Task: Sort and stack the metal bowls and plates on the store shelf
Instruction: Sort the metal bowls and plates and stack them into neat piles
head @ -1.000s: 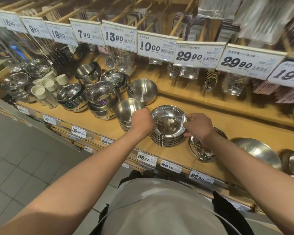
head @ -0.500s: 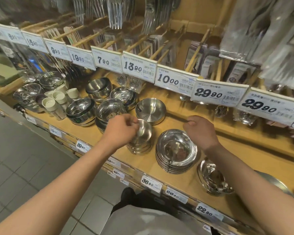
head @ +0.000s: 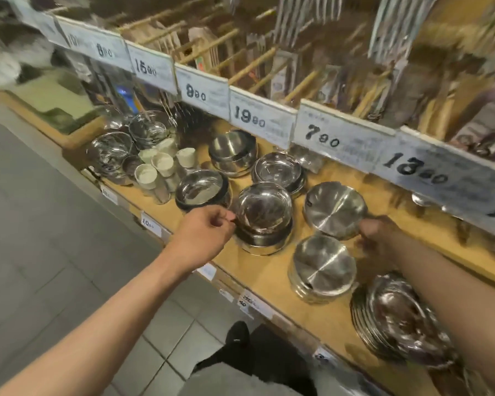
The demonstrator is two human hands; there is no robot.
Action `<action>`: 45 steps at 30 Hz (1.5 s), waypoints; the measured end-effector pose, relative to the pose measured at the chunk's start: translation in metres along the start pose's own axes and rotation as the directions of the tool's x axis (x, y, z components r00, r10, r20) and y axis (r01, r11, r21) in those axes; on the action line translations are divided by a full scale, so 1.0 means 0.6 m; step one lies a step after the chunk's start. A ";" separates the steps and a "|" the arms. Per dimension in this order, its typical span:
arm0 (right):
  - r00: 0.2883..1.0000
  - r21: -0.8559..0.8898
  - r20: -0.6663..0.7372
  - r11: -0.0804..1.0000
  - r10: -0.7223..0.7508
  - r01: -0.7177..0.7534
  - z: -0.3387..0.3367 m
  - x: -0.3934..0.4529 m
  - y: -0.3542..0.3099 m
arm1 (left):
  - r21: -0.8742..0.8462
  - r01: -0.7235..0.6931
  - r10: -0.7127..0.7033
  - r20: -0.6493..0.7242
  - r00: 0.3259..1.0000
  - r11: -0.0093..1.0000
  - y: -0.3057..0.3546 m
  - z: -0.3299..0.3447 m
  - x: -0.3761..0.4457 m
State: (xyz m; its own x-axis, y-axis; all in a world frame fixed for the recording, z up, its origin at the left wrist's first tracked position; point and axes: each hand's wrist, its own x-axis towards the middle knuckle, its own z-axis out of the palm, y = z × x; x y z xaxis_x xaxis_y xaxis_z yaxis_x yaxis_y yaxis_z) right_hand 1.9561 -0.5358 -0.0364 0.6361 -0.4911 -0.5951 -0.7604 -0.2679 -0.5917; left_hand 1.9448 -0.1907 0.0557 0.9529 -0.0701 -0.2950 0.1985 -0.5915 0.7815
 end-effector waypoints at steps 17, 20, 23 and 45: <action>0.986 0.461 -0.071 0.881 0.152 -0.103 -0.024 -0.103 -0.036 | -0.050 -0.070 0.077 0.157 0.985 0.996 0.037 -0.055 0.204; 0.979 0.557 0.017 0.812 0.202 -0.177 -0.034 -0.126 -0.036 | -0.041 -0.020 0.024 0.101 0.995 0.999 0.018 -0.079 0.231; 0.983 0.590 0.047 0.789 0.177 -0.171 -0.038 -0.141 -0.040 | -0.037 0.034 -0.032 0.040 0.999 0.999 -0.012 -0.106 0.259; 1.000 0.623 -0.004 0.782 0.009 -0.005 0.019 -0.234 -0.116 | 0.238 0.292 -0.294 -0.031 0.955 0.926 -0.134 -0.107 0.248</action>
State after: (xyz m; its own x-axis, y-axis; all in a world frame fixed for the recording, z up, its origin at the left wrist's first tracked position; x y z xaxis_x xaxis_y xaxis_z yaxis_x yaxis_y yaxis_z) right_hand 1.9209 -0.4385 0.0820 0.6289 -0.4966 -0.5982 -0.5157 0.3094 -0.7990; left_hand 2.0853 -0.1023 -0.0157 0.8591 0.1314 -0.4947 0.4078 -0.7598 0.5063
